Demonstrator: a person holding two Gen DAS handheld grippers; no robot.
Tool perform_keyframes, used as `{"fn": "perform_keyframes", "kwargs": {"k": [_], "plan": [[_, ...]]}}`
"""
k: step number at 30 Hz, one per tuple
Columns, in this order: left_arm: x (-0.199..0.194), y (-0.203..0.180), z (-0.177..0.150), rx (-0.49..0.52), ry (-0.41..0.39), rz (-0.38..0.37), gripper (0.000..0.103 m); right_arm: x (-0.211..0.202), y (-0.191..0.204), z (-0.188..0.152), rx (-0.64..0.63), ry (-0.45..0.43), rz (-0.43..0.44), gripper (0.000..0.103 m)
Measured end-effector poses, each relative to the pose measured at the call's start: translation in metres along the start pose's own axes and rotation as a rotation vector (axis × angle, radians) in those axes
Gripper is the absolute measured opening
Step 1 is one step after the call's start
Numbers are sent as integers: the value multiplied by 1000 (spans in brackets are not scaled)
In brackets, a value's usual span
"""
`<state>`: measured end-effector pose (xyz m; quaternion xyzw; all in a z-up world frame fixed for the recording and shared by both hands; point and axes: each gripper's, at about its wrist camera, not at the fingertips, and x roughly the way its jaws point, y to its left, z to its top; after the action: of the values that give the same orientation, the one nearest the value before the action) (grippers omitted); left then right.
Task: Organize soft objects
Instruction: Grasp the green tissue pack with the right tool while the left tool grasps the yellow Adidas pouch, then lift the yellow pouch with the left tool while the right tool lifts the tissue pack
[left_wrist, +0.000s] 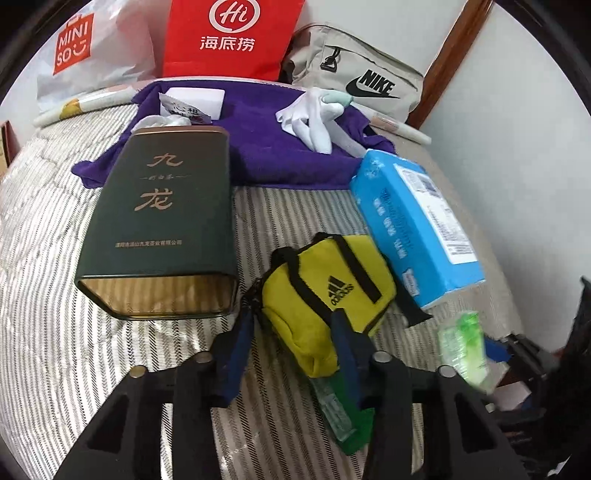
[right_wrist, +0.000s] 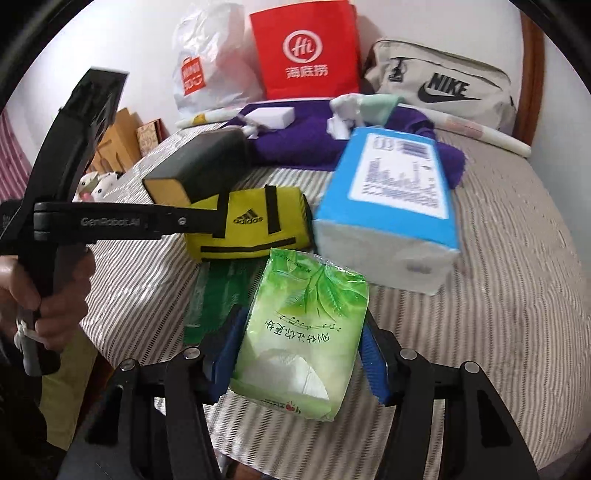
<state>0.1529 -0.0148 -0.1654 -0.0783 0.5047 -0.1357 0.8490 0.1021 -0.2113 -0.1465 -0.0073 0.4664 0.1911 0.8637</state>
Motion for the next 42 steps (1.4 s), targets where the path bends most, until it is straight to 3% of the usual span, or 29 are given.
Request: {"fn": "perform_keyframes", "kwargs": {"k": [5,15,19,29,36,39,42], "plan": [[-2,-1,-3,-9,-7,5,20,-5,-9,4,33,-15,28,58],[-23,-2,-17,-37,-4,-53,10,-6,-17,0,61,-26,-11,58],[-40,-2,-21,-23,-19,-56,10,-9,-18,0,65,-31,-8,58],[-66,26,-46,14,-35,78,10,-4,-19,-10,50,-6,-47,58],[-63,52,-53,-38,-5,31,11,-2,-23,-9,55,2,-50,58],[-54,52,-53,-46,6,2,27,1,-22,-7,55,14,-46,58],[-41,51,-53,-46,25,-3,28,2,-23,-6,50,24,-52,58]]}}
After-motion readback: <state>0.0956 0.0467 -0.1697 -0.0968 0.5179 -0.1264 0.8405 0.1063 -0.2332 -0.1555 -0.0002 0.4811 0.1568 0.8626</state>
